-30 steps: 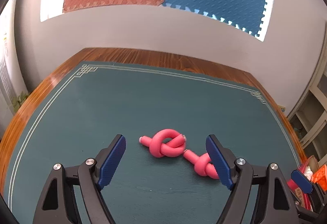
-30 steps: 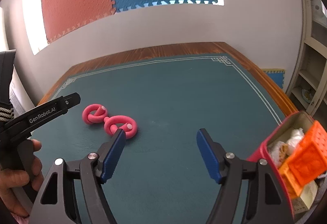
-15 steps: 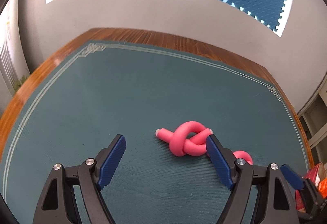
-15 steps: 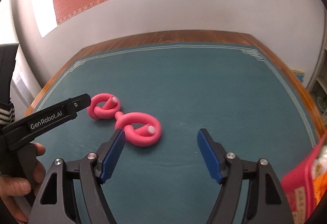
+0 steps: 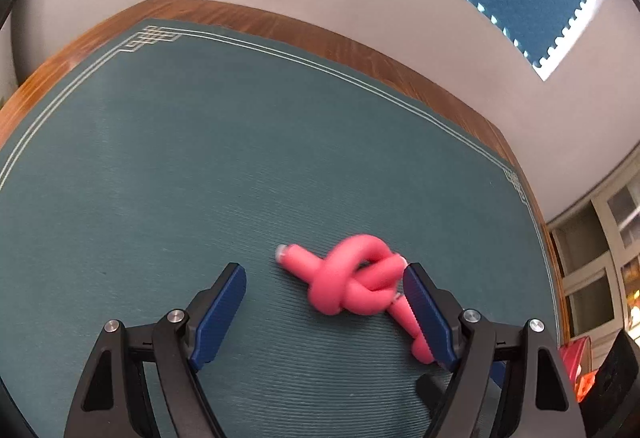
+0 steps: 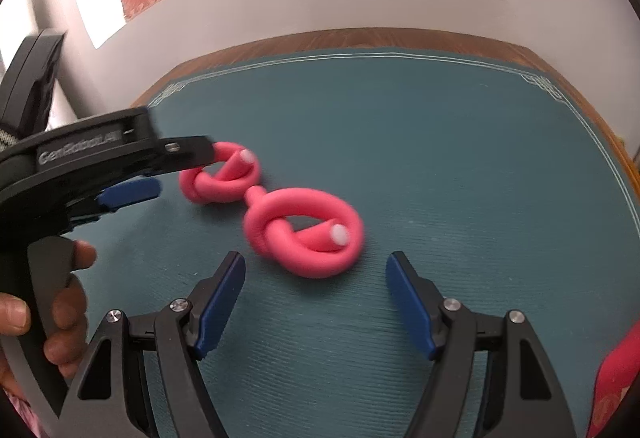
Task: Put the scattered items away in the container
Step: 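Return both tools to the two pink knotted foam tubes on the table, then grasp one pink knotted tube with the left tool while the right tool grasps the other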
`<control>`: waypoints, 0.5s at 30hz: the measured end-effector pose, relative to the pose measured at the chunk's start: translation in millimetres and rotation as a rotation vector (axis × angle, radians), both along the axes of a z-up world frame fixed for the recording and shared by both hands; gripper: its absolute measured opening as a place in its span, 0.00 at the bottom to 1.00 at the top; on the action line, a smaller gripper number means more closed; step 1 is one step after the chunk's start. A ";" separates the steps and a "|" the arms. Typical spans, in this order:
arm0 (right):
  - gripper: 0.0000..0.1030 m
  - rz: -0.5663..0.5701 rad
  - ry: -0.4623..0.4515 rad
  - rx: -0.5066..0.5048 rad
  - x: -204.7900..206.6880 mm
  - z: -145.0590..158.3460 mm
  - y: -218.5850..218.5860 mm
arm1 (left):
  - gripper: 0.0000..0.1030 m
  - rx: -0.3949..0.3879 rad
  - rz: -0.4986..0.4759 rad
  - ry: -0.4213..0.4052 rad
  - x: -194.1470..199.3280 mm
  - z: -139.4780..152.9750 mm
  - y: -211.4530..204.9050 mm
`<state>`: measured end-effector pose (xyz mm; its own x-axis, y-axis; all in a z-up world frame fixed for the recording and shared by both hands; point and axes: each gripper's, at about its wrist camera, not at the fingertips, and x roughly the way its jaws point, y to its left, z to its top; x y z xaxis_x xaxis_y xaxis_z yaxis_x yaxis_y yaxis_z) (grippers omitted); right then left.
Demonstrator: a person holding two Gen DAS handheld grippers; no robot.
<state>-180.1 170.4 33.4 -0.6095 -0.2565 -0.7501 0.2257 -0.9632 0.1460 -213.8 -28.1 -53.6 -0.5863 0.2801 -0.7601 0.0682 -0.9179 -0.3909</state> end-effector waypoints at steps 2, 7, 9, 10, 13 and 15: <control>0.76 0.011 -0.002 0.008 -0.5 -0.7 -2.4 | 0.80 0.007 -0.017 -0.002 -0.3 -4.6 5.8; 0.76 0.009 -0.003 -0.002 -1.2 -2.2 -1.0 | 0.83 0.017 -0.006 0.060 6.0 -11.0 9.7; 0.76 0.007 -0.002 -0.002 -0.9 -3.6 -0.7 | 0.83 0.006 -0.008 0.076 8.4 -12.1 11.0; 0.76 0.007 -0.002 0.000 -1.0 -3.9 -0.6 | 0.82 -0.007 -0.011 0.086 9.2 -12.8 12.4; 0.67 -0.009 0.001 0.018 0.7 -3.6 -1.4 | 0.82 -0.079 -0.031 0.103 12.3 -13.2 21.6; 0.54 -0.018 0.003 0.027 2.7 -3.0 -1.1 | 0.77 -0.128 -0.040 0.108 12.7 -14.1 24.7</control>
